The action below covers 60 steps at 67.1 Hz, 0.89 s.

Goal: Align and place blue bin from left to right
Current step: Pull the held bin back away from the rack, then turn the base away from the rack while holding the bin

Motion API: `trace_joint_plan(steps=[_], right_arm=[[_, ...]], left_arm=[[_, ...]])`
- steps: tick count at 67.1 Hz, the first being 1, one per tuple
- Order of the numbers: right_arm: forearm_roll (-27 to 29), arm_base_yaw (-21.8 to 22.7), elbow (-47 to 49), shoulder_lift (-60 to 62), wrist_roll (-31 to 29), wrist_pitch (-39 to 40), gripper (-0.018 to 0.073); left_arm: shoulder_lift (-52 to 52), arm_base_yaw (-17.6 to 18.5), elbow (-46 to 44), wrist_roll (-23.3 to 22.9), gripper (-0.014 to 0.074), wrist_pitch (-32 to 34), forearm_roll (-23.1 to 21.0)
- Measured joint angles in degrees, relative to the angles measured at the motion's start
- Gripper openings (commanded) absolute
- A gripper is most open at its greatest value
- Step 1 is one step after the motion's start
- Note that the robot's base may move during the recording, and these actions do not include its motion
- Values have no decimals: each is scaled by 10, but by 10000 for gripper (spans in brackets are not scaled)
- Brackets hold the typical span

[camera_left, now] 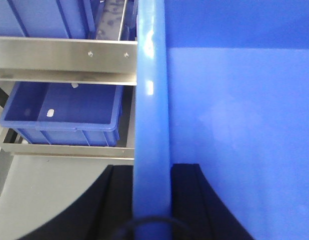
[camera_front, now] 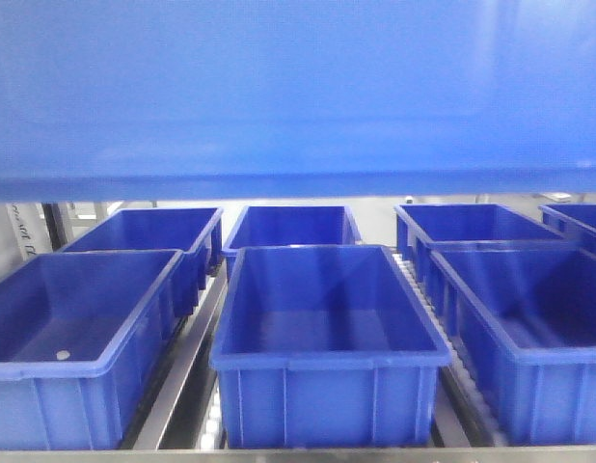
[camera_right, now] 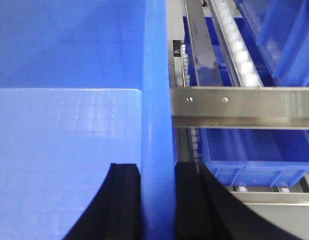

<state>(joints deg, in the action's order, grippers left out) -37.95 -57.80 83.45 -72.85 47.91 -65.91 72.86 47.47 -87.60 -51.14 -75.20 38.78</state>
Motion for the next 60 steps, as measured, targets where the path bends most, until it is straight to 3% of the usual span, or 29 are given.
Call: trace_joint_plan(steps=[60], right_arm=[[0, 0, 0, 0, 0, 2, -80]], left_arm=[[-1, 0, 0, 0, -111, 0, 1]])
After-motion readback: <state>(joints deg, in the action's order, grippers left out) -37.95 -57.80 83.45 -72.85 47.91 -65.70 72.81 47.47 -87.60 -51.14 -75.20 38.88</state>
